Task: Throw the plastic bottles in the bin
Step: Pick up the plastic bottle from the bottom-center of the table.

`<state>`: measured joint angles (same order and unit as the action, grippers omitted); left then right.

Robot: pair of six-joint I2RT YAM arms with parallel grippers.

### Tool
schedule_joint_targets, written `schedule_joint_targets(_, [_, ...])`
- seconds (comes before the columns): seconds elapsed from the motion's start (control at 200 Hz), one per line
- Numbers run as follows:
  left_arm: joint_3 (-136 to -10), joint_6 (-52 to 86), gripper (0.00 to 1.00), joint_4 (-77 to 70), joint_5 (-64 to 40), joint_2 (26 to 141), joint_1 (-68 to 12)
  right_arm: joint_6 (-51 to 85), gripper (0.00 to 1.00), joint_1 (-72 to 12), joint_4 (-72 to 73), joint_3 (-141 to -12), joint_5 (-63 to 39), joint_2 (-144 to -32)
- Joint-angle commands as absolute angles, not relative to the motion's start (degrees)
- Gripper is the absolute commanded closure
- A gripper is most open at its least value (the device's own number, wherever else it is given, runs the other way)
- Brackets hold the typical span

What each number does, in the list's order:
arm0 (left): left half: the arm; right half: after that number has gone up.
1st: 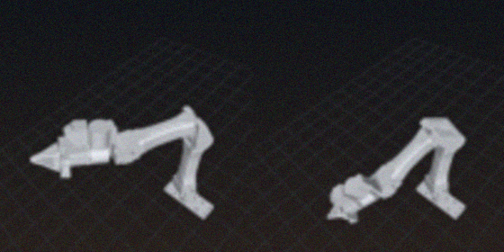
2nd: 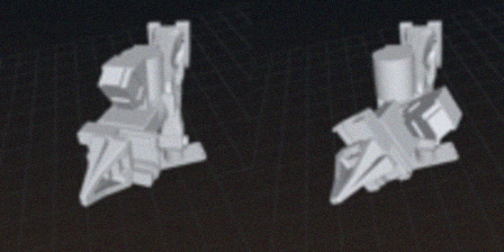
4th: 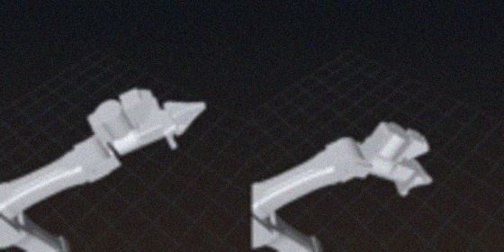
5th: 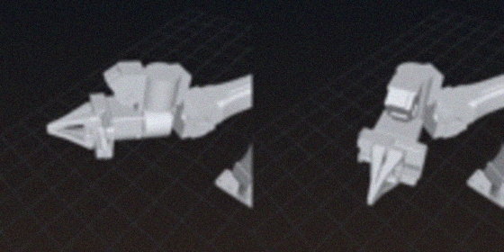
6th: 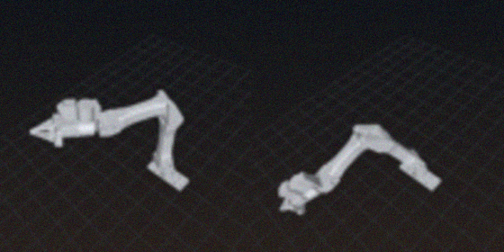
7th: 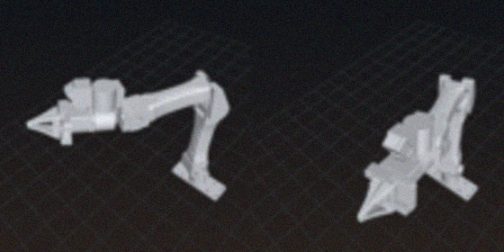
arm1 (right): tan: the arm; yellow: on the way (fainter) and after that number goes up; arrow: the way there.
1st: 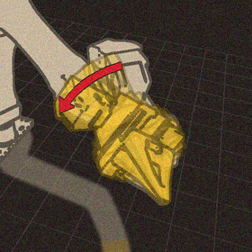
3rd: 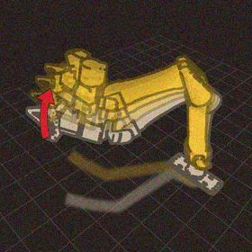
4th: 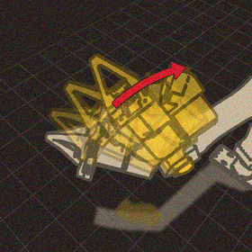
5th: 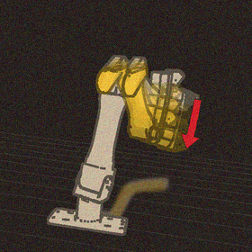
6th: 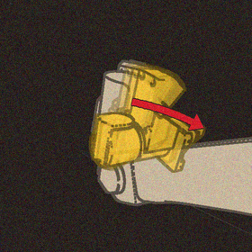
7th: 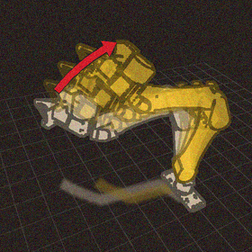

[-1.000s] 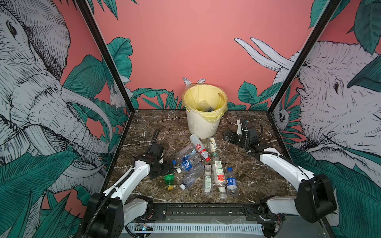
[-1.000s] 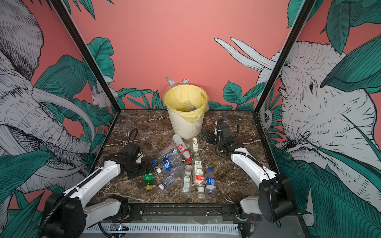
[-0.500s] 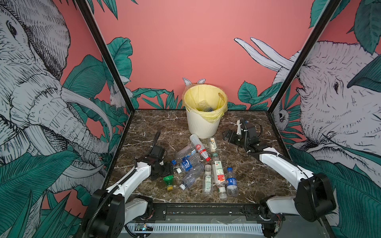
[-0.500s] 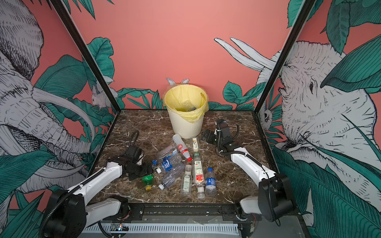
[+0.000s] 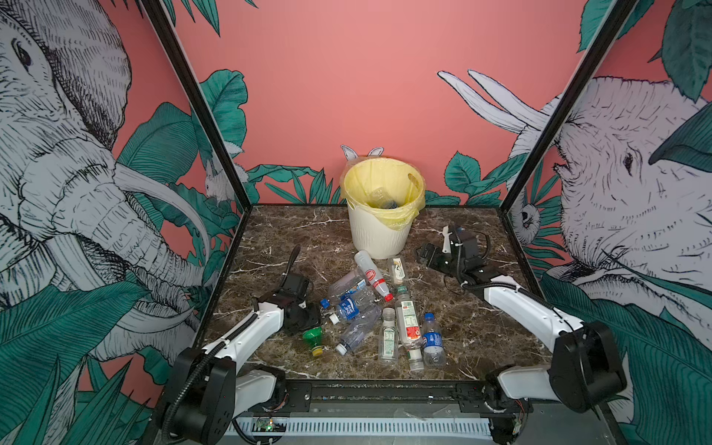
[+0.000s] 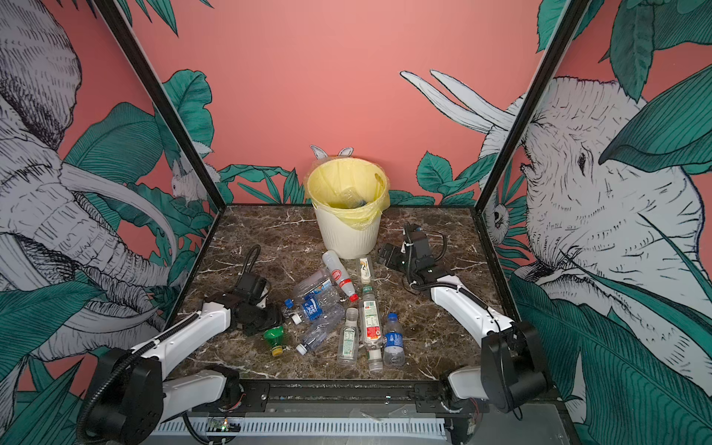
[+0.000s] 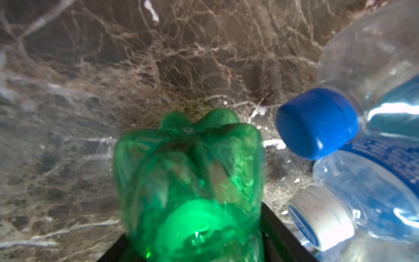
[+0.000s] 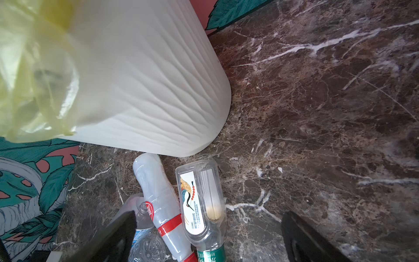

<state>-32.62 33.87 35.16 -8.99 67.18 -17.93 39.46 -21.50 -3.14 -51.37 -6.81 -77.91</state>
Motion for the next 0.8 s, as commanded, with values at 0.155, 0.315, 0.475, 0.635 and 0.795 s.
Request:
schedule_joint_targets(0.155, [-32.15,34.97,0.44,36.46,-7.76,64.01,-18.11,40.04,0.01,-20.76,-0.02,-49.24,-7.56,-77.71])
schedule_joint_targets(0.315, [-33.01,35.06,0.45,37.66,-7.06,61.93,-18.08,40.53,0.01,-20.58,0.39,-48.60,-7.91,-77.34])
schedule_joint_targets(0.475, [-33.12,36.02,0.45,35.33,-8.05,59.66,-18.11,40.26,0.01,-20.24,0.00,-48.58,-7.81,-76.93])
schedule_joint_targets(0.635, [-34.70,35.83,0.45,34.09,-9.04,59.37,-18.11,40.20,0.01,-20.11,-0.44,-48.43,-7.78,-76.74])
schedule_joint_targets(0.795, [-36.25,35.30,0.46,34.70,-9.12,59.26,-18.13,41.68,0.01,-20.08,-0.55,-48.07,-8.34,-76.89])
